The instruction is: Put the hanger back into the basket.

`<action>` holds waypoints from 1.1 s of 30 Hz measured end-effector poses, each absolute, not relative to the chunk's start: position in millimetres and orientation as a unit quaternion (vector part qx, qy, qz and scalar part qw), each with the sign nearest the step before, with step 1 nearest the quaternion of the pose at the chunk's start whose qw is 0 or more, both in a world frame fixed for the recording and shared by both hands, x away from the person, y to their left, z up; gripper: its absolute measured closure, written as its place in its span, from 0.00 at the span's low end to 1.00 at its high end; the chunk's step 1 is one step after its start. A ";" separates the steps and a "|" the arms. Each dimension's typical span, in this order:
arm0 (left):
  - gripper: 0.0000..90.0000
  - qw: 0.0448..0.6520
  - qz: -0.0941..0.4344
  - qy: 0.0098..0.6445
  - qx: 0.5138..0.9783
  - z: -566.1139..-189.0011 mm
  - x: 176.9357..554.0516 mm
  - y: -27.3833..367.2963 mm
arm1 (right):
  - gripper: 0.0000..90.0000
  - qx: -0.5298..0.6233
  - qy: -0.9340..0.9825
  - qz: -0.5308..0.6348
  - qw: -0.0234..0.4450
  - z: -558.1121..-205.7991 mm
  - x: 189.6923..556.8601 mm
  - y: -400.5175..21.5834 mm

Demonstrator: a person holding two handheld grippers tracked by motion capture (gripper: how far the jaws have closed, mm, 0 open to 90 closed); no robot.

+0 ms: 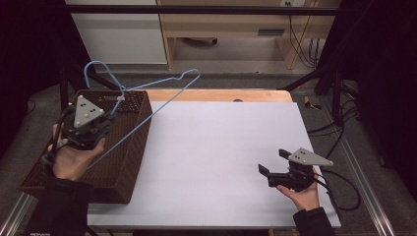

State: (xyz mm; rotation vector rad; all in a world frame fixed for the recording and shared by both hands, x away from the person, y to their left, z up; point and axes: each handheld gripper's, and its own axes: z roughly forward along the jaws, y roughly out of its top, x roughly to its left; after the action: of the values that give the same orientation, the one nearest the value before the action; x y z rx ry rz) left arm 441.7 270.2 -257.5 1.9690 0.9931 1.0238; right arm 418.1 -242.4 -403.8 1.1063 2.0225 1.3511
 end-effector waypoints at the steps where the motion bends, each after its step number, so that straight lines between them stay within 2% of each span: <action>1: 0.96 0.346 0.395 0.385 0.759 -257.1 442.0 275.4 | 0.10 0.403 0.736 0.492 0.233 -403.8 418.1 -242.4; 18: 0.96 0.315 0.403 0.423 0.747 -264.4 444.3 340.9 | 0.10 0.404 0.737 0.489 0.234 -404.5 419.1 -243.0; 33: 0.96 0.281 0.407 0.456 0.740 -293.9 449.6 389.8 | 0.08 0.406 0.735 0.488 0.237 -405.3 419.3 -242.2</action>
State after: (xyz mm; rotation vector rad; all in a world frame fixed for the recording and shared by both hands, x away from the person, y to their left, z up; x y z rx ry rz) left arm 449.6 389.8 -293.9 1.9818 1.2213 1.0918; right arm 419.3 -242.2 -405.3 1.1123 2.0163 1.3392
